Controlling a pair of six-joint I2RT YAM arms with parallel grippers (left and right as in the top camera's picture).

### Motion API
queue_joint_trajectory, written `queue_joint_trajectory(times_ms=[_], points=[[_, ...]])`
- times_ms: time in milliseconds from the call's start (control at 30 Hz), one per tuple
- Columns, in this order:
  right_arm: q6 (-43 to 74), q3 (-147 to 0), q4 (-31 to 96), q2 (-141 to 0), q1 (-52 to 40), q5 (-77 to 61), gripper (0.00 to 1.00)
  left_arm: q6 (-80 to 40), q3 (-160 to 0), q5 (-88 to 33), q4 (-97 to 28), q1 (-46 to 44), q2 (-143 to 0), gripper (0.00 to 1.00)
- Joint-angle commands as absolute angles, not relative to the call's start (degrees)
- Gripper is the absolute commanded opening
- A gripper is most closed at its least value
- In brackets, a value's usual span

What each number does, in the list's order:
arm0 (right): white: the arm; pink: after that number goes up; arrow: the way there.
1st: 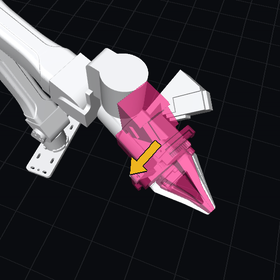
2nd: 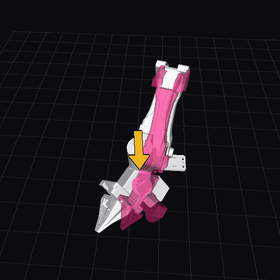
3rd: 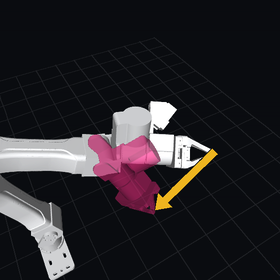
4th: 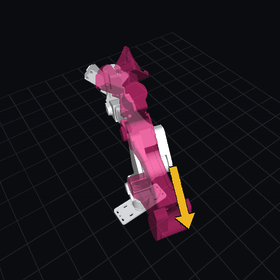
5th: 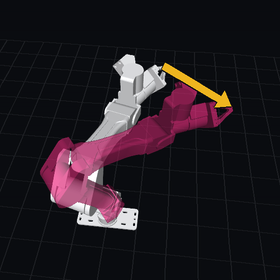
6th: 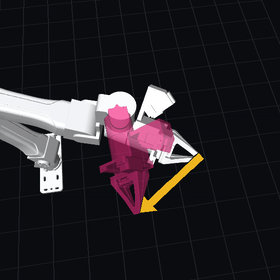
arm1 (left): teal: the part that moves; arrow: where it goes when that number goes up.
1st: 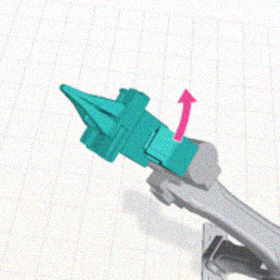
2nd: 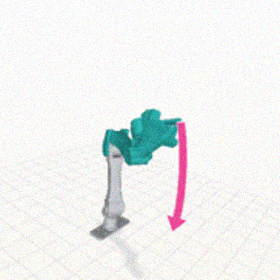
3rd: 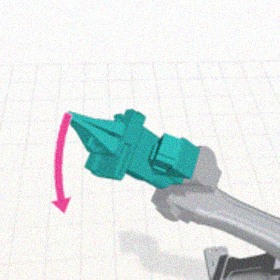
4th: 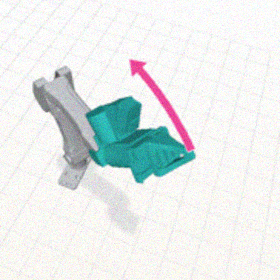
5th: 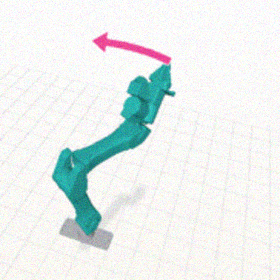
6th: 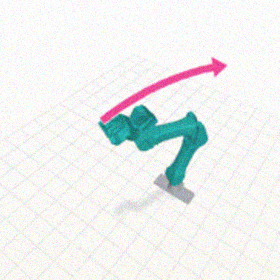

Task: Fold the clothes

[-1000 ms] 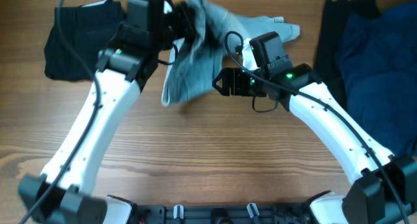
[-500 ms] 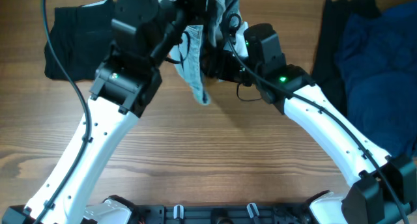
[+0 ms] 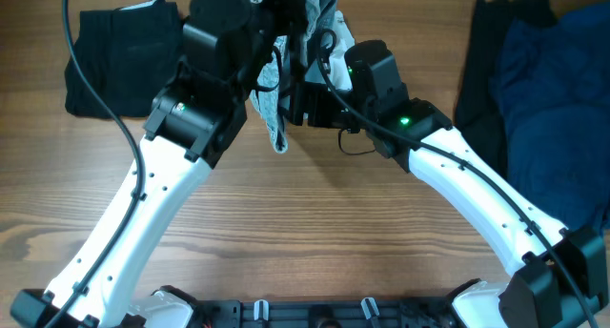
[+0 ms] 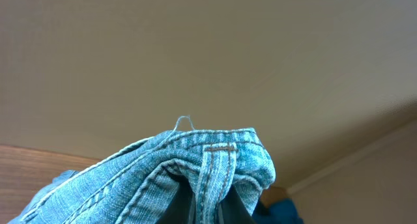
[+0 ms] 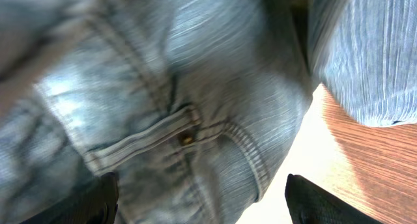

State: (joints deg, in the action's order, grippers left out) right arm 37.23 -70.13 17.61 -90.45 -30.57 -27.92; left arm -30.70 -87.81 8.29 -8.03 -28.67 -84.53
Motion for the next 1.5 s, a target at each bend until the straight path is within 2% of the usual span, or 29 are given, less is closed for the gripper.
queue_joint_trajectory(times_ms=[0,200,433,800,1033,1067,1100,1167,1200,1467], points=[[35.48,-70.76,18.17,-90.52,-30.81,-29.71,0.83,-28.71,-89.60,11.38,-6.66,-28.71,-85.58,0.04],[33.43,-70.76,20.38,-90.56,-32.29,-29.39,0.83,-28.73,-89.60,11.88,-5.02,-28.71,-87.18,0.04],[33.41,-70.76,20.60,-93.62,-37.32,-21.96,0.83,-28.73,-89.60,11.84,-3.16,-28.75,-87.05,0.04],[34.46,-70.76,22.85,-97.84,-37.65,-12.36,0.80,-28.71,-89.60,11.88,-1.89,-27.86,-86.67,0.04],[32.08,-70.76,17.58,-97.82,-37.65,-10.31,0.74,-28.71,-89.60,11.90,-3.18,-27.62,-86.59,0.04],[31.55,-70.78,16.64,-97.82,-37.65,-10.31,0.69,-28.71,-89.60,11.90,-3.42,-27.62,-86.59,0.04],[31.42,-70.78,16.21,-97.82,-37.65,-10.28,0.56,-28.71,-89.60,11.92,-3.66,-27.57,-86.59,0.04],[31.24,-70.78,15.84,-97.82,-37.58,-9.82,0.19,-28.69,-89.60,12.36,-4.05,-27.33,-86.59,0.04],[31.22,-70.78,15.92,-97.78,-37.32,-9.37,0.04,-28.69,-89.60,12.53,-4.32,-27.05,-86.59,0.04],[29.93,-70.78,20.08,-91.68,-35.57,-6.00,0.04,-28.71,-89.60,12.53,-5.43,-22.00,-86.04,0.04]])
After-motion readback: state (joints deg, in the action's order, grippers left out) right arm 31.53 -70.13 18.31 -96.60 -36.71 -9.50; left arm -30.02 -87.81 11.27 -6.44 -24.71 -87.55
